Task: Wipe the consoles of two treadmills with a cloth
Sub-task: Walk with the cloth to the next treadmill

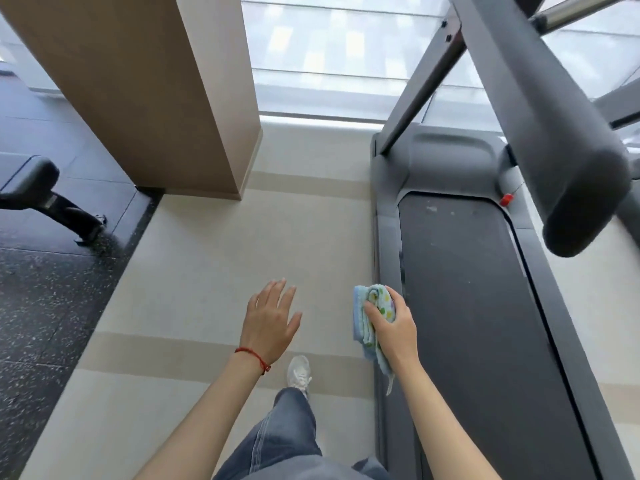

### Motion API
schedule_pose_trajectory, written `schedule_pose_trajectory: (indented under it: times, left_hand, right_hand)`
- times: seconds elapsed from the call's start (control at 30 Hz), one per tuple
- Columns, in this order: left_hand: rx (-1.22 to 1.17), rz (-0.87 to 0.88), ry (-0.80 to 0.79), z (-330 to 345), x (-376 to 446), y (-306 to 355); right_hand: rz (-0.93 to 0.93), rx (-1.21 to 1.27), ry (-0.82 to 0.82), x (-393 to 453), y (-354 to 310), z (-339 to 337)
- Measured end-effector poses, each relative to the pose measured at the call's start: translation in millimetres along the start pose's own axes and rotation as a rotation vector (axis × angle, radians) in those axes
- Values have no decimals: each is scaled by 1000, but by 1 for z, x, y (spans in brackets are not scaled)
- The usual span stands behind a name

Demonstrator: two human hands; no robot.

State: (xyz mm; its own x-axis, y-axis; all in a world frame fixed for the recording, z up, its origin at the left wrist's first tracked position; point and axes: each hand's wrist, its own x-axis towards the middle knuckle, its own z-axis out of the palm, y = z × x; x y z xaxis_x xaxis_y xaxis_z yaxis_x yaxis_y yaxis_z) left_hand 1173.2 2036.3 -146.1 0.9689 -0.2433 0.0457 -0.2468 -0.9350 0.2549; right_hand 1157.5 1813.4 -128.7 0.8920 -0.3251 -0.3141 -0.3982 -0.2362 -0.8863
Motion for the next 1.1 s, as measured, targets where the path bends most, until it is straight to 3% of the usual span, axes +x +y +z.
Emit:
schedule_pose_trajectory:
  times: [0.4, 0.77, 1.1]
  left_hand:
    - [28, 80, 64, -32, 214, -54]
    - [20, 85, 59, -33, 392, -50]
    - [10, 155, 164, -61, 529, -53]
  right_hand:
    - [-48, 27, 59, 172, -110, 39]
    - [-98, 69, 66, 336, -186, 45]
    - [-182, 67, 103, 447, -272, 40]
